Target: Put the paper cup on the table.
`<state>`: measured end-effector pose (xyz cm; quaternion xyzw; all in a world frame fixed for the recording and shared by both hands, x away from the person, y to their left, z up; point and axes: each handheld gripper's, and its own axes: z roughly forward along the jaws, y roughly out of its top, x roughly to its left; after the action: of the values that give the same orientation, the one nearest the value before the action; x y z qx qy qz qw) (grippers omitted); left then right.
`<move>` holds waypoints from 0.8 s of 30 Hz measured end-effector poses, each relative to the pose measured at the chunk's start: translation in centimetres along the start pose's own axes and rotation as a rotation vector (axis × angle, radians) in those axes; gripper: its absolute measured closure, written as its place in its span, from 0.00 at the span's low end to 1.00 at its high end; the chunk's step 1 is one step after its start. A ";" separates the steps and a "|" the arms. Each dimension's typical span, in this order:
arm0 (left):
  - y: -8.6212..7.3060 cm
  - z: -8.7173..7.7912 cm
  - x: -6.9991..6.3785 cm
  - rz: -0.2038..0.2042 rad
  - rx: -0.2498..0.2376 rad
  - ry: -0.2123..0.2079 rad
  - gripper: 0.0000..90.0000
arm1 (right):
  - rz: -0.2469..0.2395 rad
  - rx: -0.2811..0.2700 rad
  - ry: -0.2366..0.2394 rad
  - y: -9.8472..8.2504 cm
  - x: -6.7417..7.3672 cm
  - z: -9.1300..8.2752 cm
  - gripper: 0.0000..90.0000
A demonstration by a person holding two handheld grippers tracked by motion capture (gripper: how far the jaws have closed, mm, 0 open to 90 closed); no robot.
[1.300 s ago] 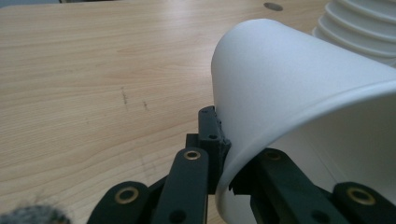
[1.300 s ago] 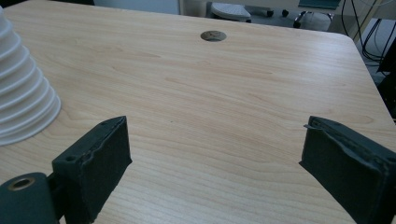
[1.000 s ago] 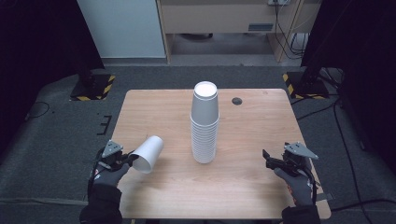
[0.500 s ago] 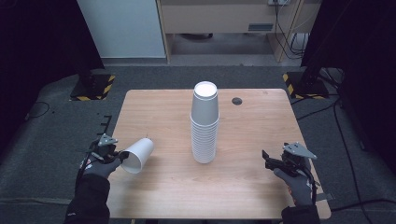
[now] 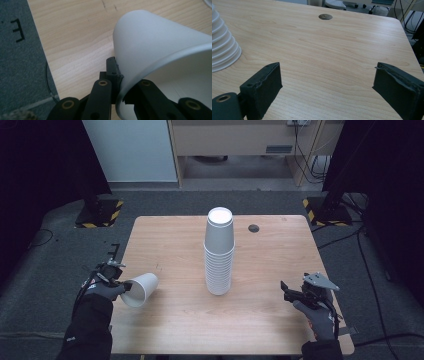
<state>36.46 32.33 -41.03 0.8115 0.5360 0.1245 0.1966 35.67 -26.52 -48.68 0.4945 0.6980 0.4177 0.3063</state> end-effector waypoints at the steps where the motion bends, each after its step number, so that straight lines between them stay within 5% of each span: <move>1: 0.1 -0.1 0.1 -0.001 0.018 0.002 0.95 | 0.000 0.000 0.000 0.0 0.0 0.0 0.09; 11: 0.9 -0.5 0.4 0.002 0.182 -0.015 0.95 | -0.001 0.001 0.001 0.0 0.0 0.0 0.09; 24: 1.0 1.1 0.0 -0.030 0.364 -0.027 0.95 | -0.002 0.005 0.006 0.0 0.1 0.0 0.09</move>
<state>37.76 31.78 -41.60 0.8272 0.5590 0.0114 0.0554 35.69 -26.47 -48.71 0.4932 0.7005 0.4173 0.3033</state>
